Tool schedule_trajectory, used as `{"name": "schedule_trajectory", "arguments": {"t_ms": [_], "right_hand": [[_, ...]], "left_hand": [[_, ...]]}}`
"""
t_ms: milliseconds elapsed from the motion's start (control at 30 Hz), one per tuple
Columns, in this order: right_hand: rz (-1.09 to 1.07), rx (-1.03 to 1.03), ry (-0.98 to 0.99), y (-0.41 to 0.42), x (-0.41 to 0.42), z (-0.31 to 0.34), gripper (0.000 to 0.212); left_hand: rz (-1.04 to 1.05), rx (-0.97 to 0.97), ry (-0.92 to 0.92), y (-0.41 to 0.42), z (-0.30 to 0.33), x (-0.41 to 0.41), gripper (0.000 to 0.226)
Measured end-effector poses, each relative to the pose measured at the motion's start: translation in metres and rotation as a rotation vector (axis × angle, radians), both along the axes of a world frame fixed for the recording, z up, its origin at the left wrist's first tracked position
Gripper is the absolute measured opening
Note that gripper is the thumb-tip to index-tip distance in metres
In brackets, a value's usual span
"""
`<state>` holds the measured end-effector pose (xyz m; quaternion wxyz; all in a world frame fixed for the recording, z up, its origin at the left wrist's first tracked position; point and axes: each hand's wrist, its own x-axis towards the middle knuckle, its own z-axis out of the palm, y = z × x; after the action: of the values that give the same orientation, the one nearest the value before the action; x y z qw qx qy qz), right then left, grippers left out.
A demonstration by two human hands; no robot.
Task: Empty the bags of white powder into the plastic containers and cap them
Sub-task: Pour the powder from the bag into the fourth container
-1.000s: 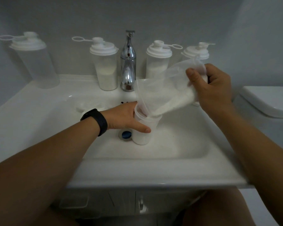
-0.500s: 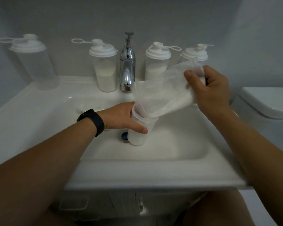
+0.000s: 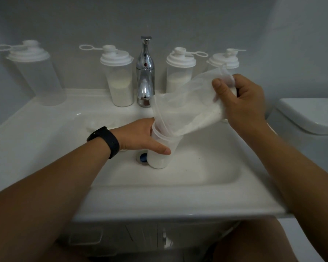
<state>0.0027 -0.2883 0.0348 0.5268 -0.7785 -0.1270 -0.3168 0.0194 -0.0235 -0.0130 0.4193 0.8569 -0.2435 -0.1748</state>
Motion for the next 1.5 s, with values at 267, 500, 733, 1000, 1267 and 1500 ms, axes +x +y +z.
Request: {"name": "schedule_trajectory", "arguments": {"t_ms": [267, 500, 733, 1000, 1267, 1500], "right_hand": [[0.004, -0.003, 0.011, 0.0012, -0.0001, 0.0001, 0.028], [-0.013, -0.016, 0.023, -0.0005, 0.0001, -0.0004, 0.024], [0.002, 0.009, 0.001, 0.0022, -0.0003, -0.0017, 0.027], [0.007, 0.006, 0.024, 0.0027, -0.0020, 0.0008, 0.027], [0.011, -0.063, -0.011, -0.0009, -0.0003, 0.0023, 0.038], [-0.009, -0.066, 0.004, 0.0011, -0.0012, 0.0014, 0.033]], "left_hand": [[-0.017, 0.045, -0.017, -0.0004, 0.0008, 0.0008, 0.054], [-0.003, 0.051, 0.005, 0.0006, -0.0001, 0.0015, 0.069], [-0.008, 0.055, -0.002, -0.0003, 0.0011, 0.0008, 0.061], [-0.011, 0.043, 0.000, -0.0008, 0.0009, 0.0005, 0.068], [-0.014, 0.069, -0.009, -0.0003, -0.0008, 0.0030, 0.069], [-0.018, 0.056, -0.012, 0.0002, -0.0013, 0.0024, 0.070]]}}
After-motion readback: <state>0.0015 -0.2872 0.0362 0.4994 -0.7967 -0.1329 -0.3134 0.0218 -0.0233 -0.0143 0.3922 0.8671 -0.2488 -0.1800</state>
